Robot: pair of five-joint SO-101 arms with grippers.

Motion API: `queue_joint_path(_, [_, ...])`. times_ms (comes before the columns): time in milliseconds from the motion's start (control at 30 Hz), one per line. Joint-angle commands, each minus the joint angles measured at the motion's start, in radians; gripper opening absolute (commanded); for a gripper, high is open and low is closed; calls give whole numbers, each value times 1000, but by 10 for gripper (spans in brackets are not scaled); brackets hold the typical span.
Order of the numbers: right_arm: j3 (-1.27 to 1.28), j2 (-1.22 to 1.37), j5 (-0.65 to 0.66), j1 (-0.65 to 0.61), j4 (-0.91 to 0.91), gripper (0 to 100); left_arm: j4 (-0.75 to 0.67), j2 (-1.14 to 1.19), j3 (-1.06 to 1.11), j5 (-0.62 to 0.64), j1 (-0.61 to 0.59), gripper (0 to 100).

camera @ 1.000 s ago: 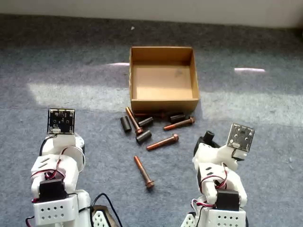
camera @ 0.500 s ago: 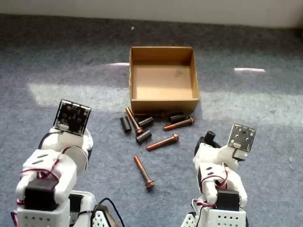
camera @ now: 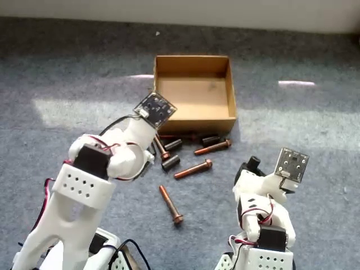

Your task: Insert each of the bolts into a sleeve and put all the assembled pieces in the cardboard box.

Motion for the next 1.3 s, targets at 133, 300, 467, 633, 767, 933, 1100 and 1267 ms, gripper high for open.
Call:
queue_joint_path(133, [-8,-13,9,62,-30,5,-72,255,-176,-12,203,178])
queue_joint_path(300, [-8,-13,11,77,-30,5,-110,458,-285,-12,263,178])
queue_joint_path(467, [-10,-13,11,82,-30,5,-106,642,-427,-12,314,178])
queue_joint_path(633, [-12,-13,11,82,-30,5,-114,757,-484,-11,341,178])
queue_joint_path(767, [-19,-13,11,84,-30,5,-190,828,-475,-9,351,178])
queue_joint_path(933, [-42,-13,11,84,-30,5,-265,935,-479,-8,352,178])
queue_joint_path(1100, [-44,-13,11,84,-30,5,-304,998,-484,-9,374,178])
queue_joint_path(1267, [-44,-13,11,84,-30,5,-304,1027,-484,-9,420,178])
